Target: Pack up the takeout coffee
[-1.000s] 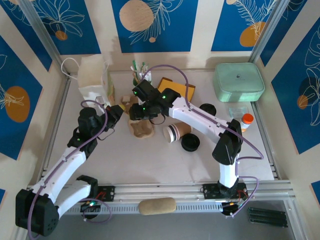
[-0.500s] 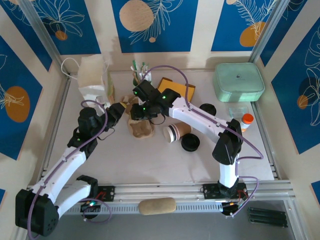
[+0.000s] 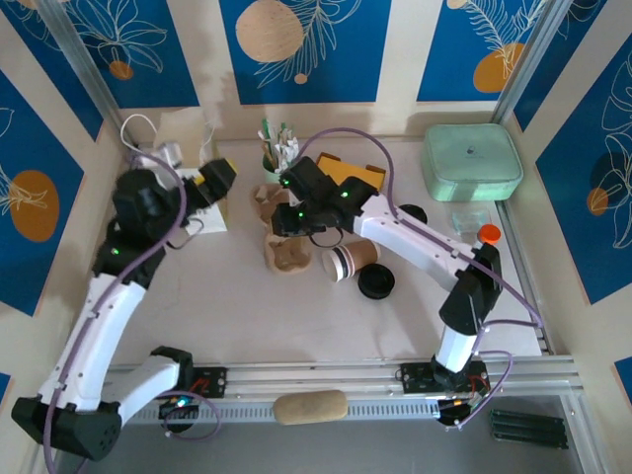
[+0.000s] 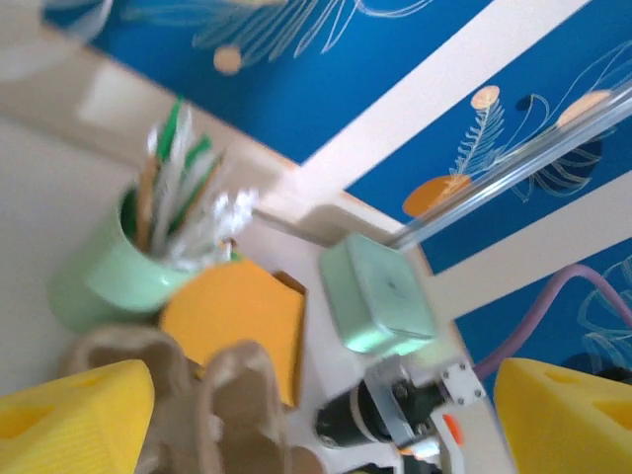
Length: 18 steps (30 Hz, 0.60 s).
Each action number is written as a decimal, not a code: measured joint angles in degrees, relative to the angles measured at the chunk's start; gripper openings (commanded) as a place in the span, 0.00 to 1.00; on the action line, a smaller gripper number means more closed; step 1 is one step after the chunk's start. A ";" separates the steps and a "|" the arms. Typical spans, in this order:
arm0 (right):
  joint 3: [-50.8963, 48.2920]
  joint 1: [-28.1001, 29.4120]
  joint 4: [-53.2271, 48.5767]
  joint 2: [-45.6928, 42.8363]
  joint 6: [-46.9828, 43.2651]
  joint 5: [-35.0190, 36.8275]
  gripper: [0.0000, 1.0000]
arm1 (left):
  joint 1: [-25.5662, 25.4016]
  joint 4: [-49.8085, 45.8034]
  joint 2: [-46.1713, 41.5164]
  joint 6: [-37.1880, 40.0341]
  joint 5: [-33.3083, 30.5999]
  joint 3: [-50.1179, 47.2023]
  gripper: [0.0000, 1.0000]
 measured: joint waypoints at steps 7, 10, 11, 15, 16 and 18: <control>-3.02 -1.44 1.16 -5.57 0.33 -0.31 0.26 | 0.44 -18.69 13.94 20.20 -7.61 24.70 0.92; -4.44 -2.05 1.49 -7.21 0.39 -0.72 0.26 | 0.44 -24.96 20.87 26.21 -10.27 29.35 0.90; -4.96 -2.34 1.53 -7.82 0.39 -0.92 0.26 | 0.46 -26.80 23.30 27.93 -11.13 30.71 0.90; -6.80 -3.39 1.86 -9.68 0.55 -1.51 0.26 | 0.50 -30.53 30.38 32.54 -14.88 33.94 0.88; -7.23 -3.72 1.81 -10.16 0.57 -1.66 0.26 | 0.50 -30.99 31.52 33.51 -15.91 34.42 0.88; -7.89 -4.26 1.81 -10.97 0.61 -1.92 0.26 | 0.55 -31.80 33.40 35.10 -17.90 35.80 0.87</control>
